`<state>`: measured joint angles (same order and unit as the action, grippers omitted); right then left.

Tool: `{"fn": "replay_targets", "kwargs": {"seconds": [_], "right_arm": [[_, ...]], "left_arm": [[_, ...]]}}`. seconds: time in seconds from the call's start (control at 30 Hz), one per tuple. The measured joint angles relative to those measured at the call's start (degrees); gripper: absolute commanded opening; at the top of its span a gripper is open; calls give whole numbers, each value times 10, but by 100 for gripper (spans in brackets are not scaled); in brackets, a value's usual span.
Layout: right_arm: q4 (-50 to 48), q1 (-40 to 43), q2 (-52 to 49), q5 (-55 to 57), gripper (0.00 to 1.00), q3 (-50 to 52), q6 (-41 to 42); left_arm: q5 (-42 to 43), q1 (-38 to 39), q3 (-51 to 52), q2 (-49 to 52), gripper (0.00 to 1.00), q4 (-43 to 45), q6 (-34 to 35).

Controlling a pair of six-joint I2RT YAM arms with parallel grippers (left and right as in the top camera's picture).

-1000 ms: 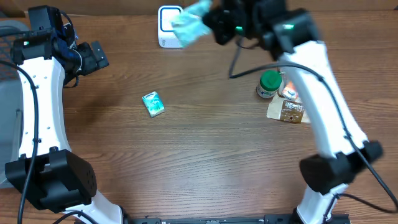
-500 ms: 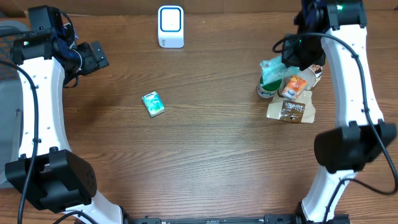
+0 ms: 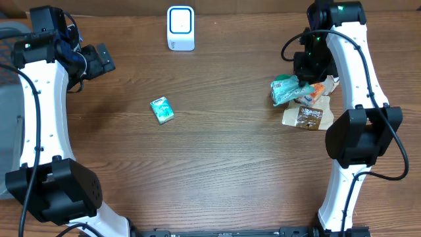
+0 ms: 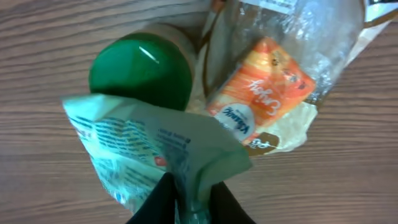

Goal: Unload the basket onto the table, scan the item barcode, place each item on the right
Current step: 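Carry the tissue pack to the right side and release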

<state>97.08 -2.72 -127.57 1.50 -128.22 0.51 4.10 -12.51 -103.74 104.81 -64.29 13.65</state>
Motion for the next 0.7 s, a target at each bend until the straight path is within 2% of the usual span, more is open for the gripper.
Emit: {"fn": "replay_targets", "kwargs": {"seconds": [0.23,0.43,0.7], "right_arm": [[-22,10,0,-15,16,0,-10],[-36,31,0,-51,31,-19,-14],[-102,33,0,-155,38,-37,-14]], "left_arm": [[0,0,0,0,99,0,0],[0,0,0,0,100,0,0],[0,0,0,0,100,0,0]]}}
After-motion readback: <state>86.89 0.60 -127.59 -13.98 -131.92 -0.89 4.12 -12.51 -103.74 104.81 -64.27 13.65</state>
